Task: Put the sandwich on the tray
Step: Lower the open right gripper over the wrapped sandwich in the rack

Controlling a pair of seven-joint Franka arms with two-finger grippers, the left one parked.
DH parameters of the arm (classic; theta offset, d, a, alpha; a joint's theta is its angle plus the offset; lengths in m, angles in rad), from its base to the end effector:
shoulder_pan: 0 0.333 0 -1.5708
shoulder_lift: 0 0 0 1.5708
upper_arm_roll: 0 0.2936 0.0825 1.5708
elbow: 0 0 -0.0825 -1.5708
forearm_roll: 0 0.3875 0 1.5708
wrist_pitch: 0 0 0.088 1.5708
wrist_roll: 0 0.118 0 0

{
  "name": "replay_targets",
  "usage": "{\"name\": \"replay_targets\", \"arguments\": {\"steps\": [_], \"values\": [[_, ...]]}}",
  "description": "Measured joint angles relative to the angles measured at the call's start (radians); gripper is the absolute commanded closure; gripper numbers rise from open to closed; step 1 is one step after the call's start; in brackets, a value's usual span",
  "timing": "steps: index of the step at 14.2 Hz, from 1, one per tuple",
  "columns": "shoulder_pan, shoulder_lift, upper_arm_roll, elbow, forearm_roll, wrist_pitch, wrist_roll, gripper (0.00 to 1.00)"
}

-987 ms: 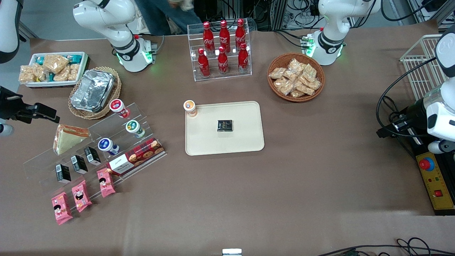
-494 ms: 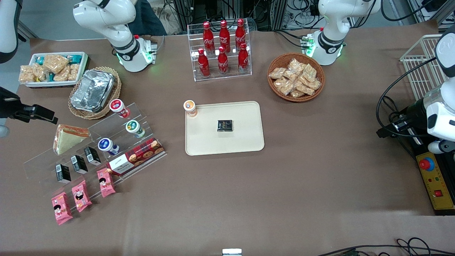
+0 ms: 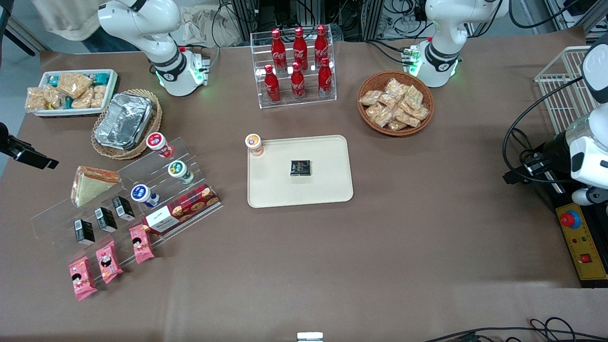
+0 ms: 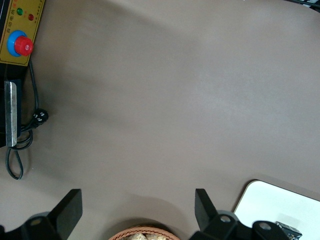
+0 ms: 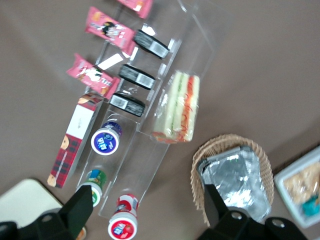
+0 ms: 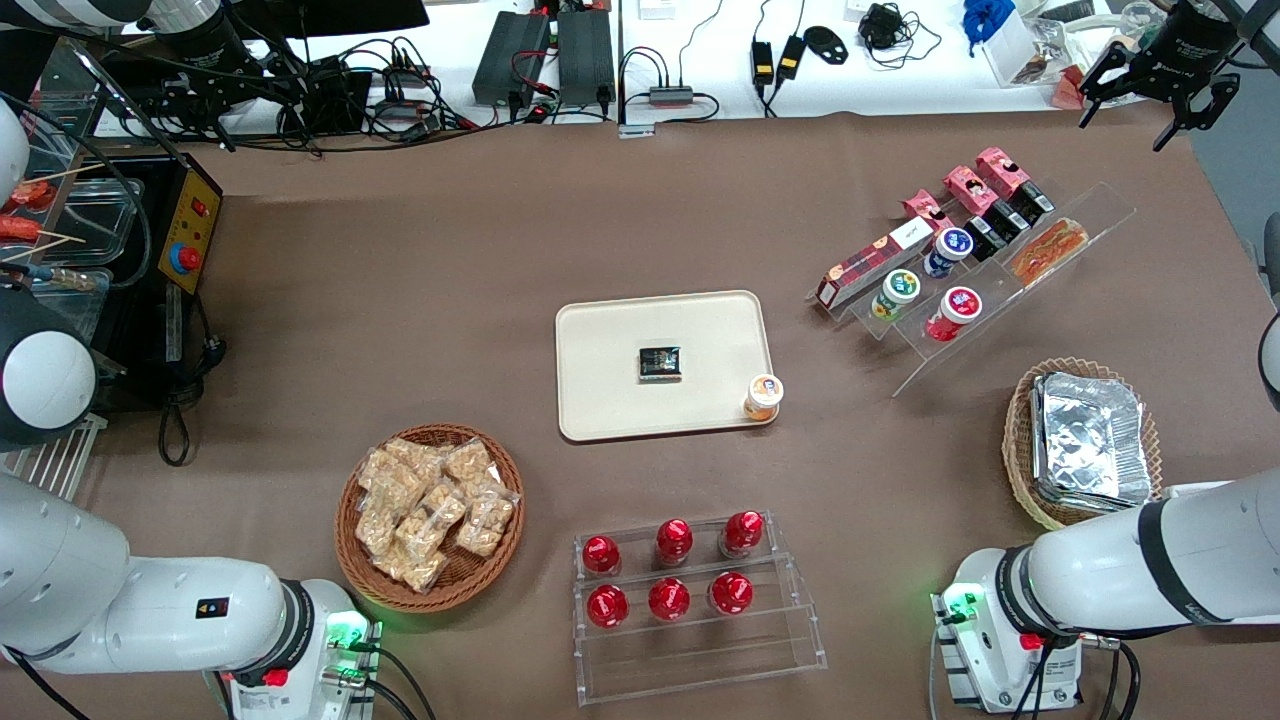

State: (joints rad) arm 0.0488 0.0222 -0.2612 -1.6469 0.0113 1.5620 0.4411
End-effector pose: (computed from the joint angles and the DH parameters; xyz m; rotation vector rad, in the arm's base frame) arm 0.5455 -0.1150 0.5425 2.9646 -1.0059 -0.1665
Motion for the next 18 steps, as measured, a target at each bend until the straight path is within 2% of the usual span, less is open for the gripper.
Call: {"name": "replay_targets", "arguments": {"steps": [3,7,12,18], "values": [[-0.002,0.012,0.000,-0.015,-0.002,0.020,0.141,0.01],[-0.034,0.050,-0.005,-0.080,-0.006,0.119,0.248,0.01],[-0.077,0.084,-0.016,-0.178,-0.007,0.250,0.293,0.01],[-0.079,0.085,-0.016,-0.316,0.012,0.402,0.342,0.01]]}}
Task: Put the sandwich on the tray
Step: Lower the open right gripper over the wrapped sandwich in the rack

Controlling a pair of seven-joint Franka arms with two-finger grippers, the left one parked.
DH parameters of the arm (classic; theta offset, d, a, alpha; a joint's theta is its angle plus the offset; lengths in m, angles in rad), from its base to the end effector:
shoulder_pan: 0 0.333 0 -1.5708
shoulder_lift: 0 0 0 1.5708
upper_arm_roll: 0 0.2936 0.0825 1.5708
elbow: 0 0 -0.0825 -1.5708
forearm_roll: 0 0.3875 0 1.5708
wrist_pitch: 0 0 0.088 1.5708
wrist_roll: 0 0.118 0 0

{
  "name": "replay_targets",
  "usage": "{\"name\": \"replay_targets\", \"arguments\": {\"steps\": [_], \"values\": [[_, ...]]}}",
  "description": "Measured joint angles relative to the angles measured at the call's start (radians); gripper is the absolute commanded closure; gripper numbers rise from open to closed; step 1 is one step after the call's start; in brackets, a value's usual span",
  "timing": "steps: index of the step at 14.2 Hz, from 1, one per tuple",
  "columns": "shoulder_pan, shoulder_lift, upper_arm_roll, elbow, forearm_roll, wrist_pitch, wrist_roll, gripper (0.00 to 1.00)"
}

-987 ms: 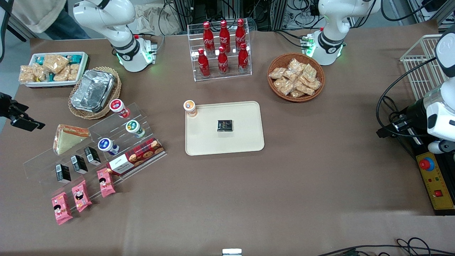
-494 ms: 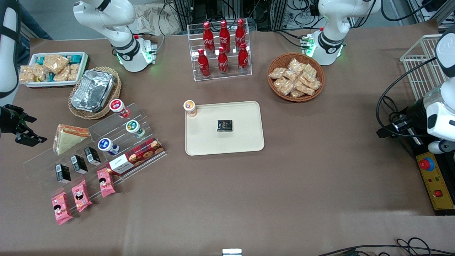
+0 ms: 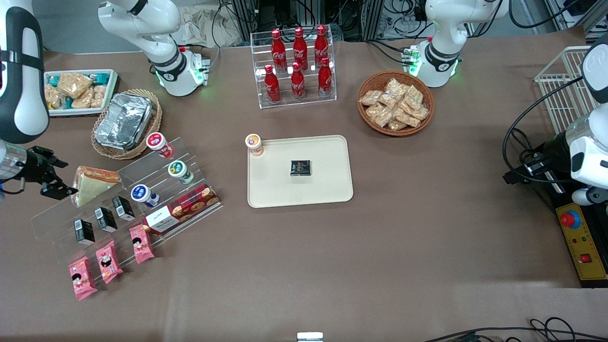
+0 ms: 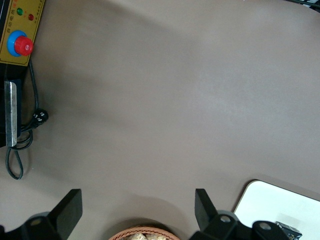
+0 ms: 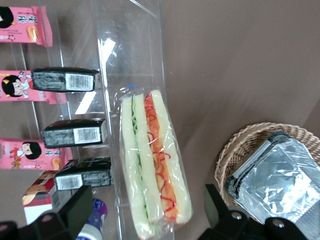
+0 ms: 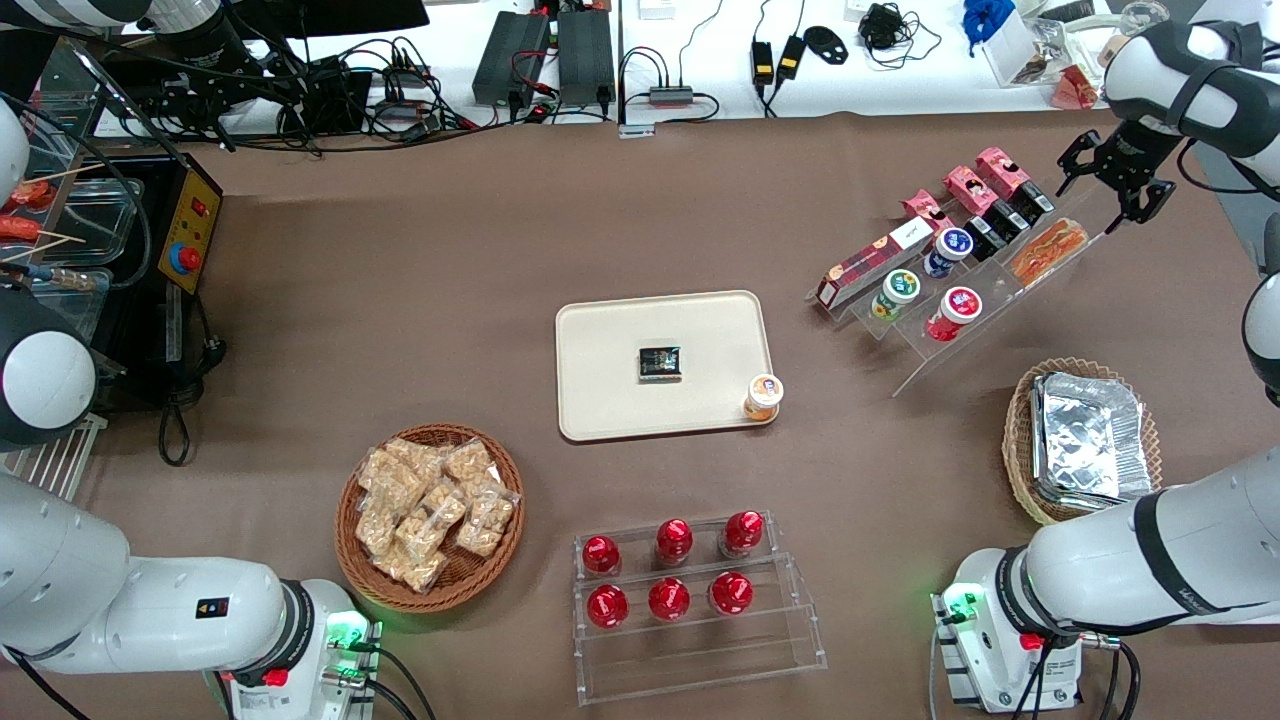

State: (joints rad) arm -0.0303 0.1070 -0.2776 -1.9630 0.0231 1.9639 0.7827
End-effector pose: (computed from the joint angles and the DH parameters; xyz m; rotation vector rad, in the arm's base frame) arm 0.5424 -0.1684 0.3786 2.6473 -1.6240 -0.1508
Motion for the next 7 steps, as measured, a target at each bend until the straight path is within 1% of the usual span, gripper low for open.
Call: {"name": "replay_targets", "arguments": {"steps": [7], "values": [[0.000,0.012,0.000,-0.086,0.002,0.144,0.004,0.02]]}}
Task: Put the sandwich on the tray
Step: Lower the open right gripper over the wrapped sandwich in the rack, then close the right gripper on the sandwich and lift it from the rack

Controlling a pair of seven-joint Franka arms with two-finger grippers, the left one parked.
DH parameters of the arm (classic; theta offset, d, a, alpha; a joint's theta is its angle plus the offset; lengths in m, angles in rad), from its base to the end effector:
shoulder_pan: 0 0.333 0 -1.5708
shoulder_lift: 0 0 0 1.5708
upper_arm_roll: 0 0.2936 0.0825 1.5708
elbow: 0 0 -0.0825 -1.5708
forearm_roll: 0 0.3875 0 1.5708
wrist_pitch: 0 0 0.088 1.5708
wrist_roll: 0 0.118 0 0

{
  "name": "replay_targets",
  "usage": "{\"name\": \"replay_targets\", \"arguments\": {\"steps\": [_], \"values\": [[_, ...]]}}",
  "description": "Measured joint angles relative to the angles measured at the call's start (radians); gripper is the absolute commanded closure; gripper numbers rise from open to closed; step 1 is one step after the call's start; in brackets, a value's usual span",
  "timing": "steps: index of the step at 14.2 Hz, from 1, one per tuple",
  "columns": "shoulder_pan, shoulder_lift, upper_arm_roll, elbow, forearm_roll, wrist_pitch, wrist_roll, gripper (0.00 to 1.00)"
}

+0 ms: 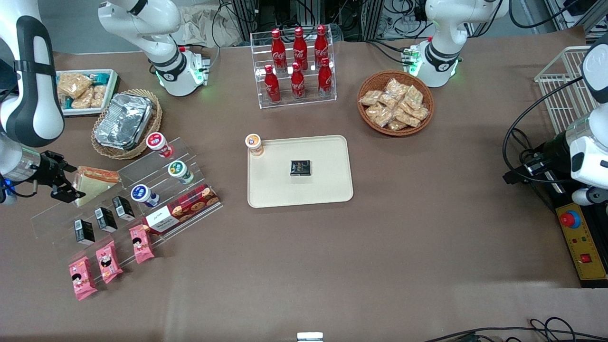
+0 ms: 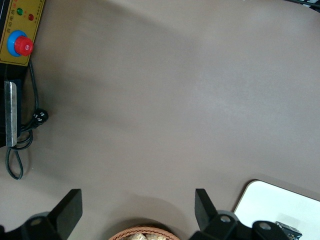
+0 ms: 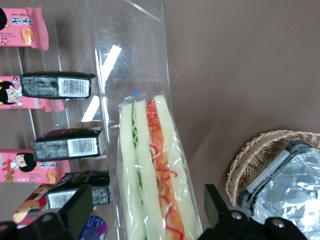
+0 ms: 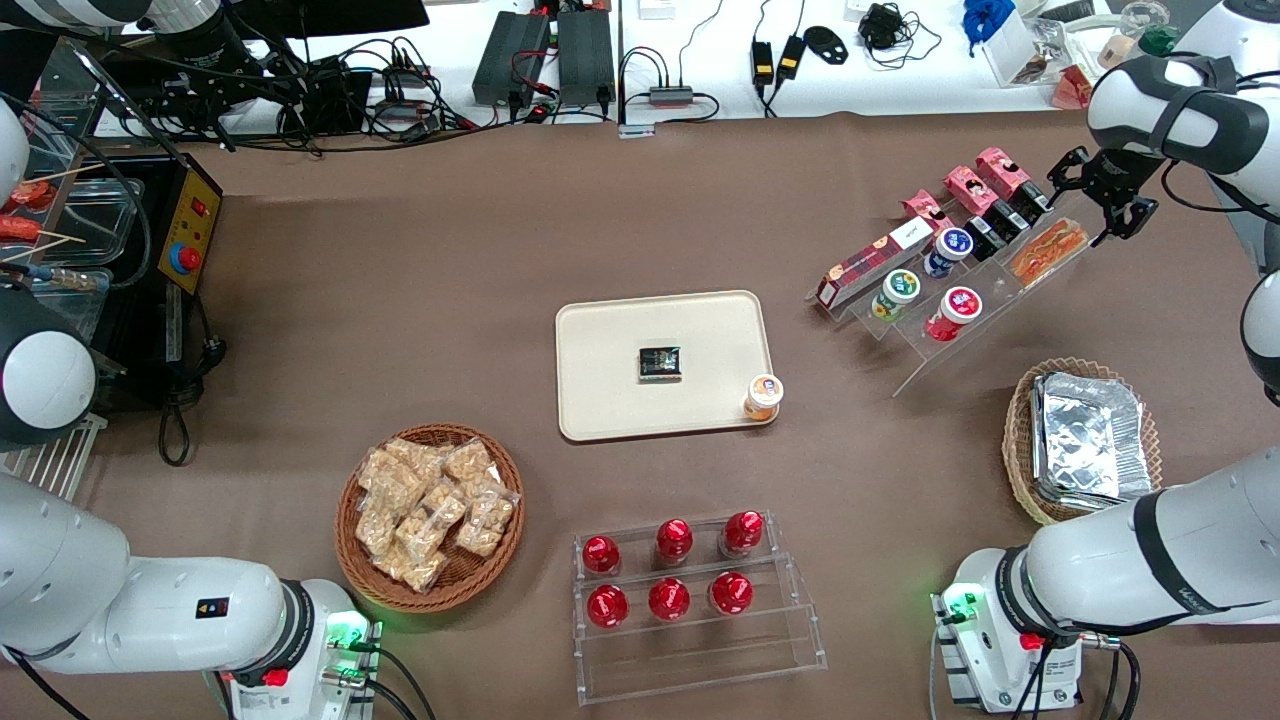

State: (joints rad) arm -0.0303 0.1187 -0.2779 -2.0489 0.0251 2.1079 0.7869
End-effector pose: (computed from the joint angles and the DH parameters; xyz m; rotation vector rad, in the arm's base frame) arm 0.5386 -0.1685 0.3447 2.6508 -1.6390 -0.0790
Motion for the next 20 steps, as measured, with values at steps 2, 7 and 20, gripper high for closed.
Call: {"name": "replay_targets", "arguments": {"steps": [2,7,20], "values": [[0.000,0.008,0.000,-0.027,0.000,0.039,0.000,0.02],[0.000,0.012,0.000,-0.043,0.000,0.052,0.001,0.39],[0.003,-0.004,0.005,0.035,-0.001,-0.019,-0.192,1.00]]}}
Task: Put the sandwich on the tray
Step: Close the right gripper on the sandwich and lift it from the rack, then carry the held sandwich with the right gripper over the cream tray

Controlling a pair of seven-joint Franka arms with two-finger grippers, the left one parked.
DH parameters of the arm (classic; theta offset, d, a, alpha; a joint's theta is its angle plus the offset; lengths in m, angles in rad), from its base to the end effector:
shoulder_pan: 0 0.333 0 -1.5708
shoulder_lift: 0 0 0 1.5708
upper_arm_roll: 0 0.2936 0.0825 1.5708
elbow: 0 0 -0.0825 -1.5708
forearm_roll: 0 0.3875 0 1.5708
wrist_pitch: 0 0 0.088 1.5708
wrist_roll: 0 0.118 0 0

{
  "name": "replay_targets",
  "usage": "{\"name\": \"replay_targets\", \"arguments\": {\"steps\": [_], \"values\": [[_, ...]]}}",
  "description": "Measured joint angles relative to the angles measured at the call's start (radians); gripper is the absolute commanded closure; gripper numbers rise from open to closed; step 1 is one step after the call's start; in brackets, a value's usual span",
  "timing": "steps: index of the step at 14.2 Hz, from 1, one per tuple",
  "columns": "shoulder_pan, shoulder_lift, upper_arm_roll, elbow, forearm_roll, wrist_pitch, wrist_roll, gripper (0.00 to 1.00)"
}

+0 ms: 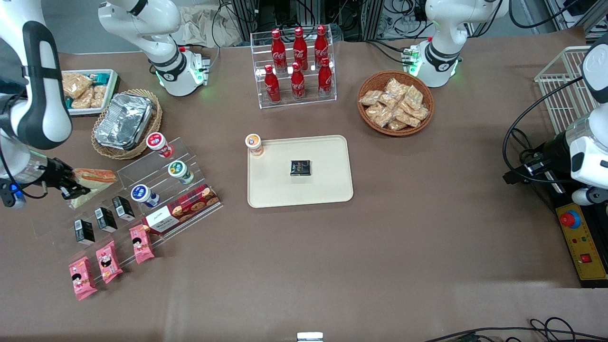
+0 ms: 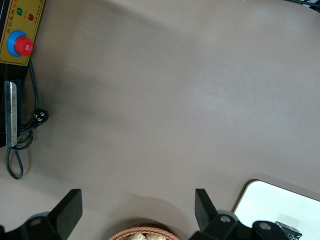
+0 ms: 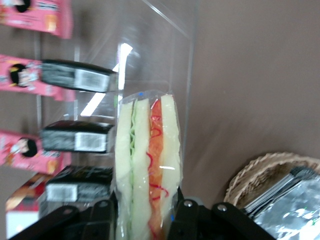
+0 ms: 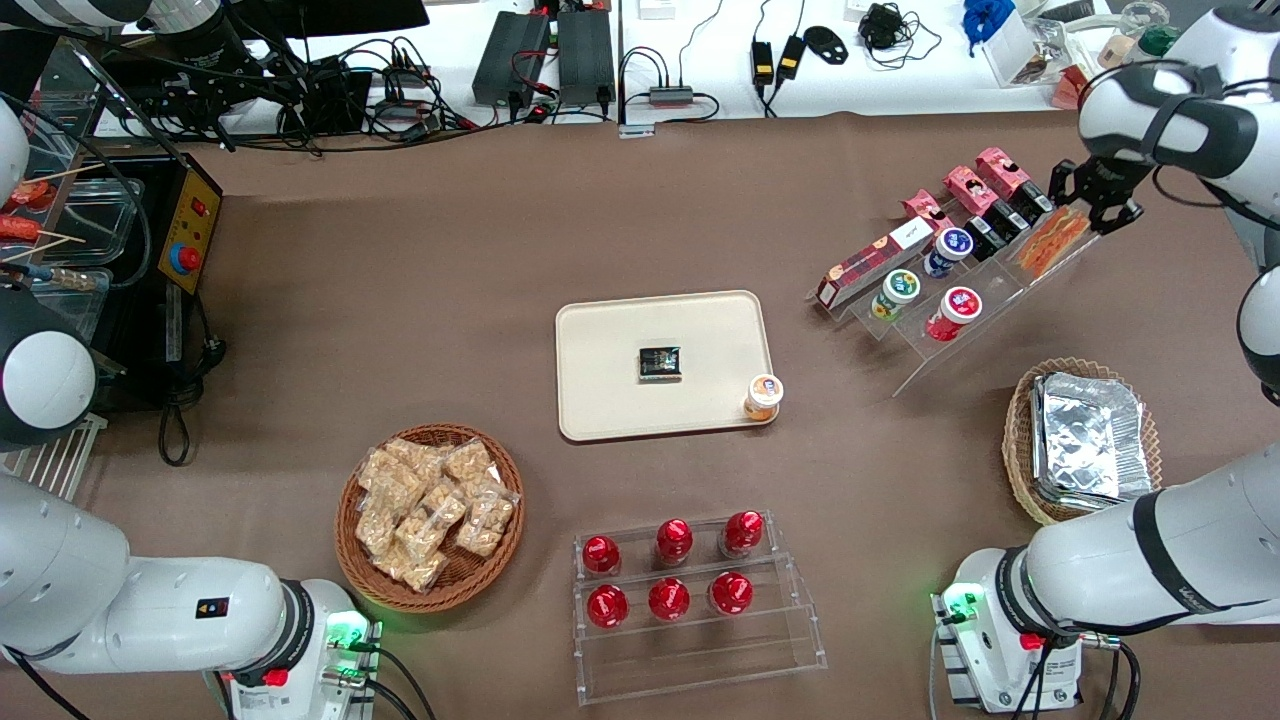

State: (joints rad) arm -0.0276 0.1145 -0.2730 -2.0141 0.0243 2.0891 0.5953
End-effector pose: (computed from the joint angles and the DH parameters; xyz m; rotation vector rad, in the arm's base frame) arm 0.5465 -0.1660 0.3611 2.8101 -1.3698 -0.0520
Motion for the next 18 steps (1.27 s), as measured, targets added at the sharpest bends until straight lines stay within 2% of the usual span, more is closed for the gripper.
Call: {"name": "replay_targets", "arguments": {"steps": [3,8,12,15,18], "values": [[0.002,-0.026,0.005,0.119,0.001,-0.130,-0.115,1.00],[0.064,-0.068,0.071,0.213,0.002,-0.258,-0.131,1.00],[0.158,-0.068,0.116,0.285,0.000,-0.339,-0.149,1.00],[0.263,-0.067,0.137,0.297,-0.004,-0.362,-0.176,1.00],[0.328,-0.044,0.146,0.297,0.029,-0.362,-0.299,1.00]]}}
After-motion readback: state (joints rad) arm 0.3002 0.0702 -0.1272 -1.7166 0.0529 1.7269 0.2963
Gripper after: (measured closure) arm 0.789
